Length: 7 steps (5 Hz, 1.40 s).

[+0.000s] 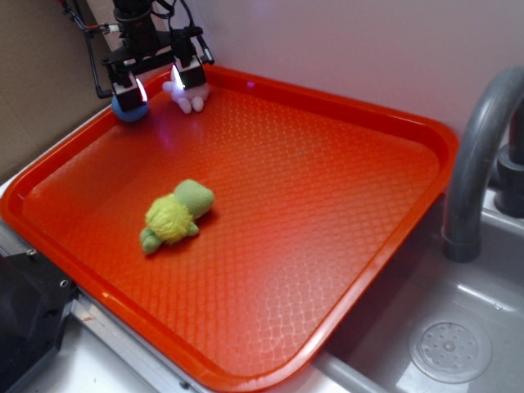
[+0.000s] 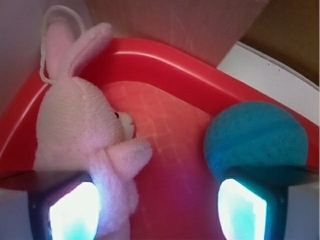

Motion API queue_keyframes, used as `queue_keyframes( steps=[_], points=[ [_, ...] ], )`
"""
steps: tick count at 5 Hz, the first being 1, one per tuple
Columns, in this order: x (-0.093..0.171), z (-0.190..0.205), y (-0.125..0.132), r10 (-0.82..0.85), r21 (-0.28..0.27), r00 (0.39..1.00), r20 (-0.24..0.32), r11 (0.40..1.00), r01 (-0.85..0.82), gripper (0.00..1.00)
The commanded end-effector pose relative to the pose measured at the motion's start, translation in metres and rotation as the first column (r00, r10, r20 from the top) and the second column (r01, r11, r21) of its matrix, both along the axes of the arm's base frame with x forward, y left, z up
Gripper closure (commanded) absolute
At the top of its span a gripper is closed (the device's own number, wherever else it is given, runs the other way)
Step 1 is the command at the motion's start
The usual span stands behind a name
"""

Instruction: Grab the blue ball.

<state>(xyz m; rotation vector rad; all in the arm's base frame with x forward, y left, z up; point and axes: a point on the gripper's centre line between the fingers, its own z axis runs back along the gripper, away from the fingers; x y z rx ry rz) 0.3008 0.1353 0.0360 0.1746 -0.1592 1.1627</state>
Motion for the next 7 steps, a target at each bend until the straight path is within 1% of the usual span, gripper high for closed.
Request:
queue_keyframes(
  steps=[1,2,3,4,5,6,7],
  points=[
    [-0.044,0.039,0.016,-0.025,-0.057,0.998,0.049,0.998,0.028,0.00],
    [-0.054,0.071,0.014,-0.060,-0.117,0.996,0.060,0.991,0.067,0.00],
    [-0.067,0.089,0.028,-0.025,-0.135,0.993,0.113,0.990,0.041,0.00],
    [-0.074,0.099,0.039,-0.018,-0.147,0.990,0.139,0.988,0.039,0.00],
    [-0.077,0.102,0.047,-0.007,-0.143,0.989,0.145,0.989,0.028,0.00],
    [-0.075,0.098,0.049,0.008,-0.138,0.990,0.143,0.990,0.012,0.00],
    [-0.069,0.094,0.044,-0.004,-0.135,0.990,0.140,0.991,0.023,0.00]
  ],
)
